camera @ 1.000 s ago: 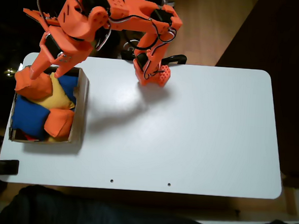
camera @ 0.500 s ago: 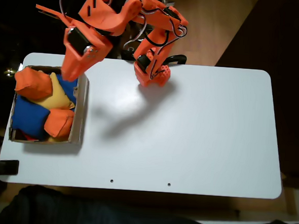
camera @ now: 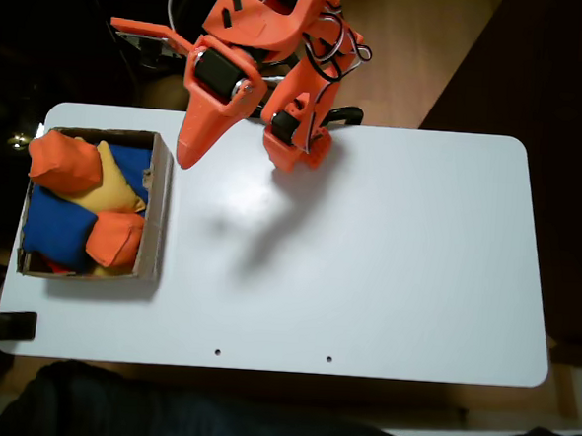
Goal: Grasp a bag and put it in the box.
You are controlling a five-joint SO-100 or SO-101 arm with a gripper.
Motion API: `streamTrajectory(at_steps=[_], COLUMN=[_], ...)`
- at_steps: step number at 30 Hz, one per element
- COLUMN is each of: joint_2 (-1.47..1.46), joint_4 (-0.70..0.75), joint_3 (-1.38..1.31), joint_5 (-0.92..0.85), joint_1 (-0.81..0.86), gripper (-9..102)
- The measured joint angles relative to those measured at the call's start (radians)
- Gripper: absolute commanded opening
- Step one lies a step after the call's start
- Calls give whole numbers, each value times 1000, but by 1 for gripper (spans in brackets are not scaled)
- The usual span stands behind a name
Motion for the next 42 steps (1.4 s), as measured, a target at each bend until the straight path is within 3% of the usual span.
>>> streamTrajectory(at_steps=[23,42], joint_2=[419,508], joint_4=[-74,15], joint_3=[453,741], joint_5=[34,112], joint_1=[-442,-580], gripper=[0,0])
